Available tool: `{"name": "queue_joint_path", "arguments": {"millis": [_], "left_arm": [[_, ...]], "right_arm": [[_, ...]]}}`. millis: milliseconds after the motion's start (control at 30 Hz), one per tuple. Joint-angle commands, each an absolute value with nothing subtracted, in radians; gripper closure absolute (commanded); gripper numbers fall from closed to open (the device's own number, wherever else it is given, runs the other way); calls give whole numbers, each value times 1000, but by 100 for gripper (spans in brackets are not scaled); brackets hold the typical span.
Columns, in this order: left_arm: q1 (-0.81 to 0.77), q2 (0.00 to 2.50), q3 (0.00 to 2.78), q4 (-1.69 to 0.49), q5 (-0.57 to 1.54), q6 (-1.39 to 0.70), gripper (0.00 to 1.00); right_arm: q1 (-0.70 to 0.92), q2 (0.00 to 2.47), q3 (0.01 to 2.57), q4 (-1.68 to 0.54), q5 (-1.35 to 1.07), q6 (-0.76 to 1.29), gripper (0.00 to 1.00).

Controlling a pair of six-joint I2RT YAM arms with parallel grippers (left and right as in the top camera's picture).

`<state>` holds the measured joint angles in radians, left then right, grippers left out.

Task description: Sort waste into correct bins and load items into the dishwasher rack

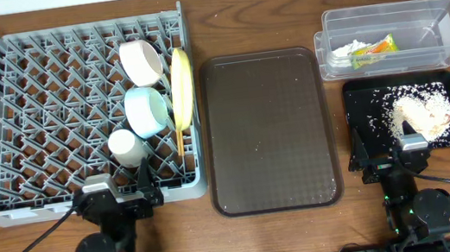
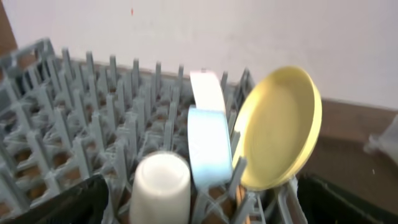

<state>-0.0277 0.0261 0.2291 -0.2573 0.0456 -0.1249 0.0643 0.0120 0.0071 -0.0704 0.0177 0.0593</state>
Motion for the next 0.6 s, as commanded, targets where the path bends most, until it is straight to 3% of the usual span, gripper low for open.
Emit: {"name": "queue_joint_path", "arguments": {"millis": [0,233,567], "left_arm": [[-23,2,144,-126,44,-108,2],[-23,2,2,131,67,-60,2],[-23,2,4,-57,101,7,2]], "right_arm": [[73,6,6,-74,19,47,1],[73,6,6,-74,18,47,1],[73,6,6,-74,18,47,1]]}}
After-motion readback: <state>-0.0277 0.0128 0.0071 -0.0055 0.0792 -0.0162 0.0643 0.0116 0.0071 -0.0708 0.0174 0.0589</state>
